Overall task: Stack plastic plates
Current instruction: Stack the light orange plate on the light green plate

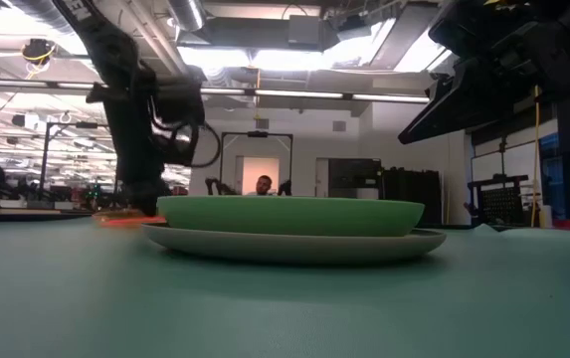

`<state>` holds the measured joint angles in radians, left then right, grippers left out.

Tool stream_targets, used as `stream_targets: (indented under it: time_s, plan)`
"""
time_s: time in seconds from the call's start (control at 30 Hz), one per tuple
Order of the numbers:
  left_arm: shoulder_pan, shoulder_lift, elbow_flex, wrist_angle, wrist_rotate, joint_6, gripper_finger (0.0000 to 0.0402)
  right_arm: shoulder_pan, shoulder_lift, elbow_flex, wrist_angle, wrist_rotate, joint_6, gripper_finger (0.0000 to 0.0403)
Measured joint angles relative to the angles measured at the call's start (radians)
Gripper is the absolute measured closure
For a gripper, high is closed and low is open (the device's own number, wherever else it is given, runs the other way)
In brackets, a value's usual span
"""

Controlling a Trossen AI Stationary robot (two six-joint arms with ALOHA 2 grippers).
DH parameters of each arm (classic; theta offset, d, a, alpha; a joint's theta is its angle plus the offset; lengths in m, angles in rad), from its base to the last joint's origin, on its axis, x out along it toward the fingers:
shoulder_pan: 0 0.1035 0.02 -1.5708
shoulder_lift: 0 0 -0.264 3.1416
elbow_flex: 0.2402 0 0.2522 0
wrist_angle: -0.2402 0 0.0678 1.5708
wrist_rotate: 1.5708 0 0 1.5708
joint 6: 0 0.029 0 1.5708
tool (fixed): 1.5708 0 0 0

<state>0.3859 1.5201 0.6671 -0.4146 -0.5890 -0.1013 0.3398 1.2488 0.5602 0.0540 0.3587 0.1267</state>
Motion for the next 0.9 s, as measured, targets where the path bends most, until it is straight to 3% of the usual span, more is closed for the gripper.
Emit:
stream_targets:
  time_s: [0.53, 0.73, 0.9]
  plan:
    - [-0.306, -0.290, 0.001, -0.014, 0.032, 0.030, 0.0400, 0.000, 0.000, 0.000, 0.000, 0.000, 0.000, 0.0251]
    - [-0.434, -0.320, 0.001, 0.015, 0.076, 0.002, 0.0400, 0.000, 0.000, 0.000, 0.001, 0.000, 0.001, 0.0251]
    - [-0.534, -0.322, 0.001, 0.139, 0.150, 0.003, 0.0400, 0.000, 0.000, -0.001, 0.002, 0.000, 0.002, 0.0251]
